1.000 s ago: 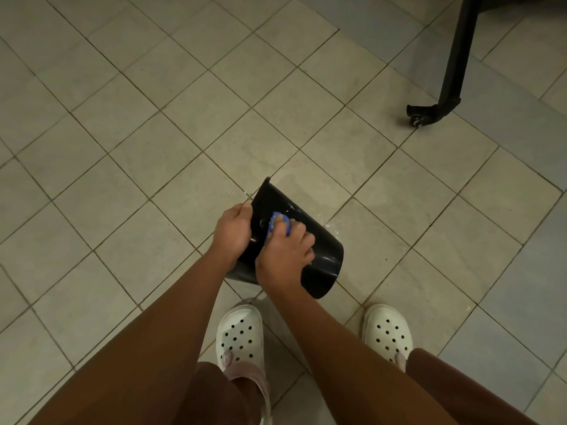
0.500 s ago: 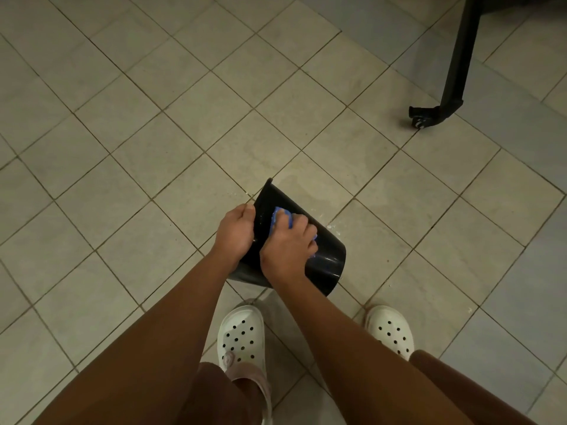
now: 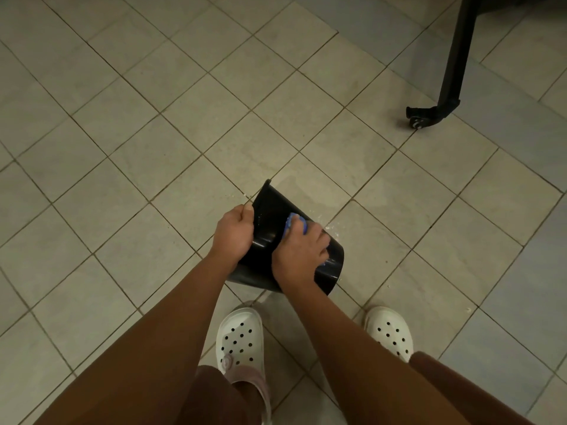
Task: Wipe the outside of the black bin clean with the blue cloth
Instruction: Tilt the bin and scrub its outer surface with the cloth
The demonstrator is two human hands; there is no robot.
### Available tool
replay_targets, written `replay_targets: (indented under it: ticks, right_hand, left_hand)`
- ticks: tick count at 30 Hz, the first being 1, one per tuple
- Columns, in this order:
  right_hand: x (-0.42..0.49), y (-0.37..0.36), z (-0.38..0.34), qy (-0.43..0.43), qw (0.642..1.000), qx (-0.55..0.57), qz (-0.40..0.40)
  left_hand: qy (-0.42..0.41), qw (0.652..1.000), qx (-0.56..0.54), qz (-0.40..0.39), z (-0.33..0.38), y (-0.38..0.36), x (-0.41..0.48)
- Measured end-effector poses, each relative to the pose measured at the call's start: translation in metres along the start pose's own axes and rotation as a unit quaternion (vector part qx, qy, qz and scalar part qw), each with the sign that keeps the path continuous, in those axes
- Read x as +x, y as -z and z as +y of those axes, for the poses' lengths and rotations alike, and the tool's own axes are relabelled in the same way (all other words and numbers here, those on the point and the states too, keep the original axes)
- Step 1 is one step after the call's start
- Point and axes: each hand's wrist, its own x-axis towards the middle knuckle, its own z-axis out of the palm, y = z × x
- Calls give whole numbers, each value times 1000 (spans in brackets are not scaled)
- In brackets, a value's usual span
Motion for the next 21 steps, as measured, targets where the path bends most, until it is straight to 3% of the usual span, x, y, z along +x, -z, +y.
replay_targets:
  ticks: [3,5,10,14,17,21]
  right_hand:
    - [22,4,-3,107,994,4,-12]
    - [46,11,4,122,991,18,-44]
    - [63,21,47,-25,996,8,-90]
    - [22,12,66,-123,992,38,3]
    - [-18,-6,66,-107,989,86,56]
    - [-47,-23,53,-60,995,78,31]
  left_hand:
    - [0,1000,-1,-2,0,1,-1]
    - [-1,1000,2,10,3,0,-1]
    - [-10,999,24,19,6,-2,-1]
    - [-13,999,31,17,5,-1,-1]
    - [-3,1000,19,4,5,1,-1]
    - [11,1000,1,-29,6,4,-2]
